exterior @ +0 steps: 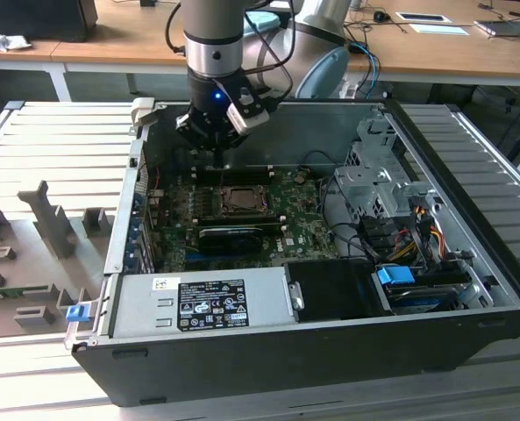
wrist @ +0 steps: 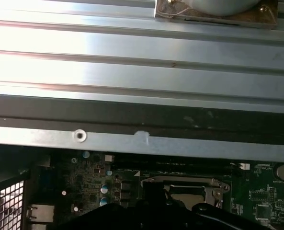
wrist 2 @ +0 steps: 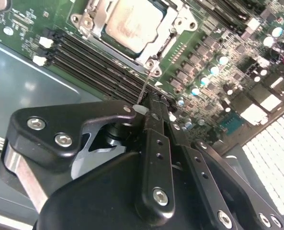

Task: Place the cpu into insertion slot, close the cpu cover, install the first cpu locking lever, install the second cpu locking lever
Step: 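Install the first cpu locking lever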

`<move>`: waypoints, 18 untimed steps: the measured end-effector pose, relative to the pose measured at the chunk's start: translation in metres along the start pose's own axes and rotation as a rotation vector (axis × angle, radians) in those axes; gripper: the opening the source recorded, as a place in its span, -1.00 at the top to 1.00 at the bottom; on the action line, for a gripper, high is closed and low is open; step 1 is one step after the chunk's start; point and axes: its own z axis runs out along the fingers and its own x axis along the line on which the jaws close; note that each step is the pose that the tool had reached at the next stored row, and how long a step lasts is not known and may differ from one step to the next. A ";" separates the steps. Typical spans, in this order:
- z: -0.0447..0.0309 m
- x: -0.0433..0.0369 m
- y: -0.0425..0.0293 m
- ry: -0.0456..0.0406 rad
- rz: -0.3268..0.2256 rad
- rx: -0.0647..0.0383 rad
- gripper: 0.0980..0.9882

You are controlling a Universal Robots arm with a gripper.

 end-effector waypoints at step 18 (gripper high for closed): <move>0.0048 -0.0242 -0.0018 -0.0006 0.003 -0.009 0.98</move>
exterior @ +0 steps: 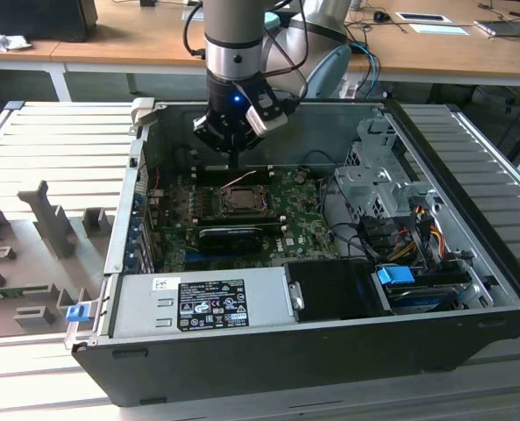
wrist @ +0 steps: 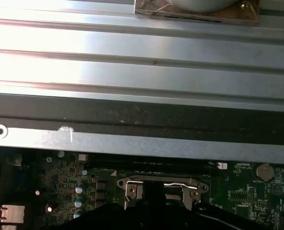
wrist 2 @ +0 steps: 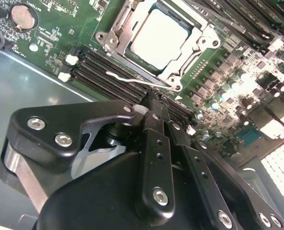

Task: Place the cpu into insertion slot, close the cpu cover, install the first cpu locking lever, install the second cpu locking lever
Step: 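Install the first cpu locking lever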

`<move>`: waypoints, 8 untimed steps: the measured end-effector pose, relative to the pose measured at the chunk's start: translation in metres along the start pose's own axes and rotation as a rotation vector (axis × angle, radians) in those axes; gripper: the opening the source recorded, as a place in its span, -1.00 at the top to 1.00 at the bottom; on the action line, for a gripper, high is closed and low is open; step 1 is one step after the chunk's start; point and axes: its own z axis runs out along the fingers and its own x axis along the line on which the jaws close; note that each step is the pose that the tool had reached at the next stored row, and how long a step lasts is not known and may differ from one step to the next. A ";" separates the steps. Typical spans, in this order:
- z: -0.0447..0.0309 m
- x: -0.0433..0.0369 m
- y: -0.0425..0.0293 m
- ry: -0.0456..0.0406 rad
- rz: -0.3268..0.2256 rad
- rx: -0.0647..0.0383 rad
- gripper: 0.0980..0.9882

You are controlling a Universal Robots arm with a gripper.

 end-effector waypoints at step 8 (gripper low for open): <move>0.0057 -0.0002 -0.0025 -0.0043 0.009 -0.063 0.98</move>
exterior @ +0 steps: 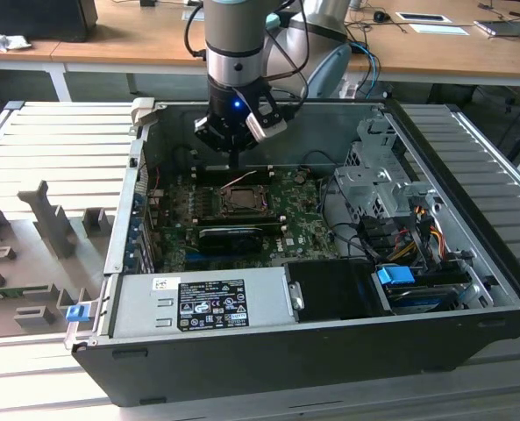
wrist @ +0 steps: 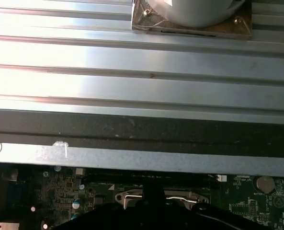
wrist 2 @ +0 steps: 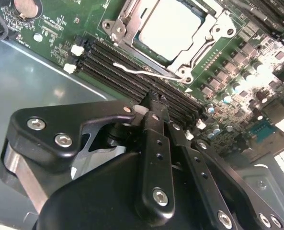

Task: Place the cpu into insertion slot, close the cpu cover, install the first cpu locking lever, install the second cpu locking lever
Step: 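Install the first cpu locking lever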

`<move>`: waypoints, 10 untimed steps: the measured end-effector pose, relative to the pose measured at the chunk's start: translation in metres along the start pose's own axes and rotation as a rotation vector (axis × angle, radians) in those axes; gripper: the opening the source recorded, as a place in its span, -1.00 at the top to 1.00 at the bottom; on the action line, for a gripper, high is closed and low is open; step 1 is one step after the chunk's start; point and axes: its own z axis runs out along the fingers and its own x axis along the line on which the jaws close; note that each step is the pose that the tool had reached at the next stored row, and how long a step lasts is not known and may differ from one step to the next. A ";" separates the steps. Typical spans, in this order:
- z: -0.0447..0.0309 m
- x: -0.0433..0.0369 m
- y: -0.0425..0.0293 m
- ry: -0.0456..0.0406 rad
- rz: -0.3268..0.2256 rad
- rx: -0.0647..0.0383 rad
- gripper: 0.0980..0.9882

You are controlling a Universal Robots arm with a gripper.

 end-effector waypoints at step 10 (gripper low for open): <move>0.0060 0.0003 -0.0026 0.0001 0.000 -0.001 0.98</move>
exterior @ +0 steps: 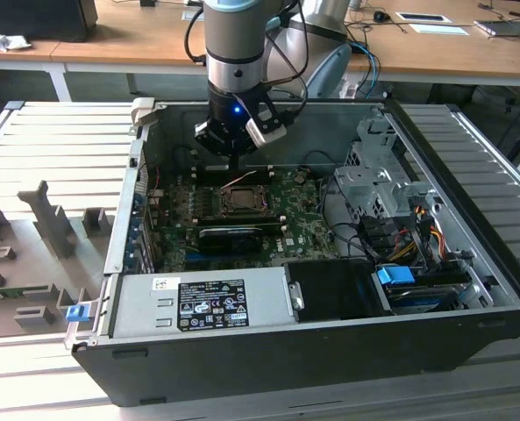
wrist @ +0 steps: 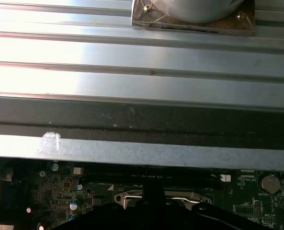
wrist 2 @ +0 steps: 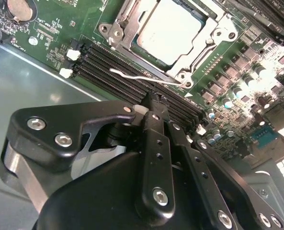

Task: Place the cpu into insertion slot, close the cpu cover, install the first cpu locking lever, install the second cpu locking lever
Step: 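Install the first cpu locking lever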

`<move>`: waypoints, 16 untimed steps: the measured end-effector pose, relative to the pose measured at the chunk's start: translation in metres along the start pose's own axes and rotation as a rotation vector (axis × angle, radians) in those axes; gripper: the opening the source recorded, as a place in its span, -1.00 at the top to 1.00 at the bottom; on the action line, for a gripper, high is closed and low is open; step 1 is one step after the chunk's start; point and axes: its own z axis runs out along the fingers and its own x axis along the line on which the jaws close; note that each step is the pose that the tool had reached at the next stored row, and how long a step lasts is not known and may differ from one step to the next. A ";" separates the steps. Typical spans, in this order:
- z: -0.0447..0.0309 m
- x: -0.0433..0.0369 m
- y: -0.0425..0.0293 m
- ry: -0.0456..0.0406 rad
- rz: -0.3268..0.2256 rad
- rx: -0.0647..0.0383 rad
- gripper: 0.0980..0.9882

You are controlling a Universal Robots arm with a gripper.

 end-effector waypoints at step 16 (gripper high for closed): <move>0.0034 -0.0033 -0.0006 0.0000 -0.002 0.000 0.98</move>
